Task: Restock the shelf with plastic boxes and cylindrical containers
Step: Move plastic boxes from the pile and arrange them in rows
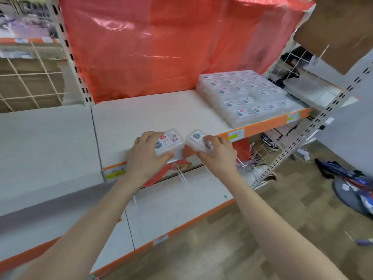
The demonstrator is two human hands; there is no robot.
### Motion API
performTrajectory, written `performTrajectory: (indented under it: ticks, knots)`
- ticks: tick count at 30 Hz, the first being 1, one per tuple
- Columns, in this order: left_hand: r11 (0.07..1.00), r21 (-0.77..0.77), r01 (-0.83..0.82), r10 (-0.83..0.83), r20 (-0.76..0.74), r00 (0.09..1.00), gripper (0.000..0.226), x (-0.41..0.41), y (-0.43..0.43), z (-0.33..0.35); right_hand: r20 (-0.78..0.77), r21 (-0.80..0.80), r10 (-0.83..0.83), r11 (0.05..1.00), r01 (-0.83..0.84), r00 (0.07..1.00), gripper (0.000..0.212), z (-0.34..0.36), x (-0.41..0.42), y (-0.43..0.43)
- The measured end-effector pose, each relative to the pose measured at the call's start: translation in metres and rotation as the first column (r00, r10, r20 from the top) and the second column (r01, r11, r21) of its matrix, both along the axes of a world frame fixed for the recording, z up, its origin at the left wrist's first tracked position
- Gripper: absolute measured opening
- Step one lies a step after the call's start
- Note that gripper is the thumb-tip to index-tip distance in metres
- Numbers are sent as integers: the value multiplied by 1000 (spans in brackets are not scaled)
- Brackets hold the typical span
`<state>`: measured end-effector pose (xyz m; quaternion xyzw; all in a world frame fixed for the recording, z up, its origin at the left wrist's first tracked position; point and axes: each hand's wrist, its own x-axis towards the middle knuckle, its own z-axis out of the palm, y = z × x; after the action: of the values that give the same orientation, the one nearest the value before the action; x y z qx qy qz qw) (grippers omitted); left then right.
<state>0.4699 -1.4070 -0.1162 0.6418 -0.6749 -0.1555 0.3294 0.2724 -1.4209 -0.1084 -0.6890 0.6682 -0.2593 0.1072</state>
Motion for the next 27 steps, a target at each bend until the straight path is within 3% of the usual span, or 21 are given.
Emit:
performTrajectory:
  ticks: [7, 15, 23, 27]
  knots:
    - [999, 17, 44, -45, 54, 998, 54, -43, -31, -2, 60, 37, 1, 999, -3, 998, 45, -1, -46, -21]
    - [995, 6, 96, -96, 22, 995, 54, -93, -92, 0, 165, -82, -79, 992, 94, 983, 44, 5, -93, -67]
    - [985, -71, 160, -164, -48, 985, 58, -141, -176, 22, 98, -119, -137, 982, 148, 986, 45, 26, -137, -149]
    - [983, -81, 164, -168, -44, 985, 58, -157, -199, 21, 4, -51, -209, 977, 209, 978, 54, 25, -161, -175]
